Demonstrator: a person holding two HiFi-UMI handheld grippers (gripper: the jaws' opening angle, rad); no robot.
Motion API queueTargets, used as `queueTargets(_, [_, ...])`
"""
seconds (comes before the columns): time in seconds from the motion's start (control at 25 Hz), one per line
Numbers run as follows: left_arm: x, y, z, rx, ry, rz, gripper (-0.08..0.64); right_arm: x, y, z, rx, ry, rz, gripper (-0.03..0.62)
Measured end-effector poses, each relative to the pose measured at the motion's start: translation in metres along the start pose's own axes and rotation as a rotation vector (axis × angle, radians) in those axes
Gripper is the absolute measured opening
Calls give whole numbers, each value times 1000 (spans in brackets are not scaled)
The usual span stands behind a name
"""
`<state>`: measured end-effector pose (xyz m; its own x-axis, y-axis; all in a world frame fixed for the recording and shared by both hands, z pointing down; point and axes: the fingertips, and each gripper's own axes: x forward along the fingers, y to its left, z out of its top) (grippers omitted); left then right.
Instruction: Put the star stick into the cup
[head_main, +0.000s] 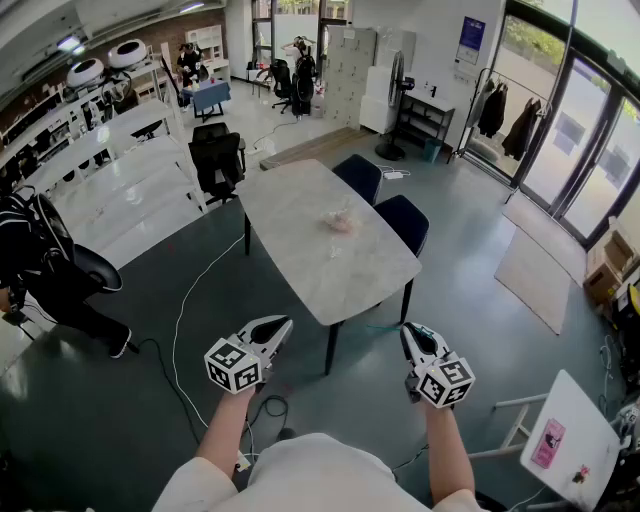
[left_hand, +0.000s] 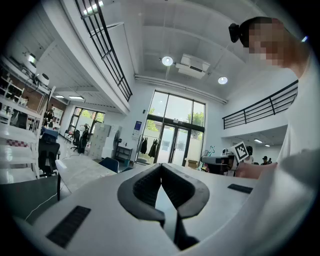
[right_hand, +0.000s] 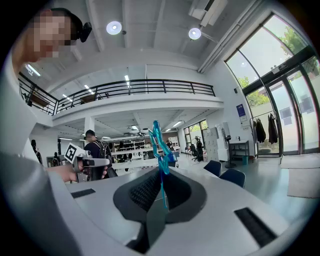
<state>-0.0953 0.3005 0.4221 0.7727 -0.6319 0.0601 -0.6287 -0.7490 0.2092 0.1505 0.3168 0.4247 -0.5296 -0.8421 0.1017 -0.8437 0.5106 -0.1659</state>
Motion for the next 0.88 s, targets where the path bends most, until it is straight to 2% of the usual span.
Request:
queueTargets(0.28, [-1, 5, -2, 0, 0, -7, 21, 8, 6, -2, -8, 2, 8, 15])
queueTargets(0.48, [-5, 14, -4, -10, 8, -5, 21, 15, 8, -4, -20, 11, -16, 16])
queueTargets(0.88, [-19, 43, -10, -26, 44, -31, 21, 43, 21, -11, 33, 15, -51, 17])
